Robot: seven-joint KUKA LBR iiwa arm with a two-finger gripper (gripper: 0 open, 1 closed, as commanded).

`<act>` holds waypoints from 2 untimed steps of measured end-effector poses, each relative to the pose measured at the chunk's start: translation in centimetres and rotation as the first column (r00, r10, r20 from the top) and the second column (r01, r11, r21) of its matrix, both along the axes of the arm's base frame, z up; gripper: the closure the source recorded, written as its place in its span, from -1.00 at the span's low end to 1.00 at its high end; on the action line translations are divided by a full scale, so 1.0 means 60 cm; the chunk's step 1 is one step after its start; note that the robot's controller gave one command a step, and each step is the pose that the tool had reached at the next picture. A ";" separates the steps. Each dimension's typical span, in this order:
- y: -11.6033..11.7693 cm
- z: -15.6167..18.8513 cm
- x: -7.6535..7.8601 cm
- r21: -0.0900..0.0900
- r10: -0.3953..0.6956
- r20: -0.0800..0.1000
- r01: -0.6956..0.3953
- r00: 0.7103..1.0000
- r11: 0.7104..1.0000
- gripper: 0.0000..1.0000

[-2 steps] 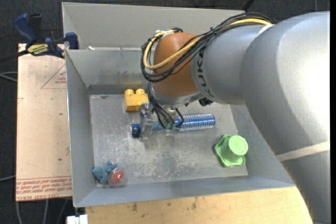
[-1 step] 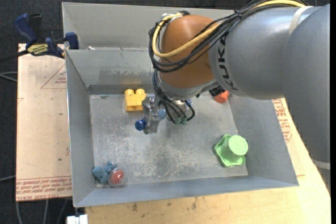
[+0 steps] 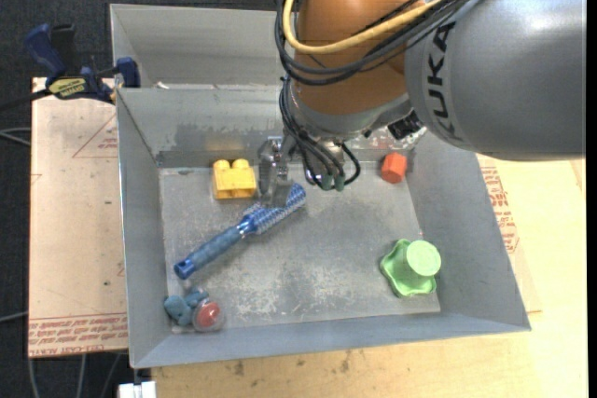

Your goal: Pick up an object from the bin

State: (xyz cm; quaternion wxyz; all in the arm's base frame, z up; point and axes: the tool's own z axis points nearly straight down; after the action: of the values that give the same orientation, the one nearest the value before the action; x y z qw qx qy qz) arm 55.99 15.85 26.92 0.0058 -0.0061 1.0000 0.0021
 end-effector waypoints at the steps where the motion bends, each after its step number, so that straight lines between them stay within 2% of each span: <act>1: -0.001 -0.008 -0.002 -0.003 -0.001 -0.009 0.001 1.000 1.000 -1.00; 2: -0.081 -0.202 -0.076 -0.006 0.028 -0.021 -0.028 0.999 1.000 -1.00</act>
Offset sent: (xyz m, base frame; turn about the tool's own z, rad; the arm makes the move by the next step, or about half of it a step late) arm 0.0000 0.0000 0.0000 0.0000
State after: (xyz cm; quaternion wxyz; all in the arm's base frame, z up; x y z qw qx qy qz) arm 51.44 11.02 14.79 -0.0049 -0.0200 0.9998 -0.0011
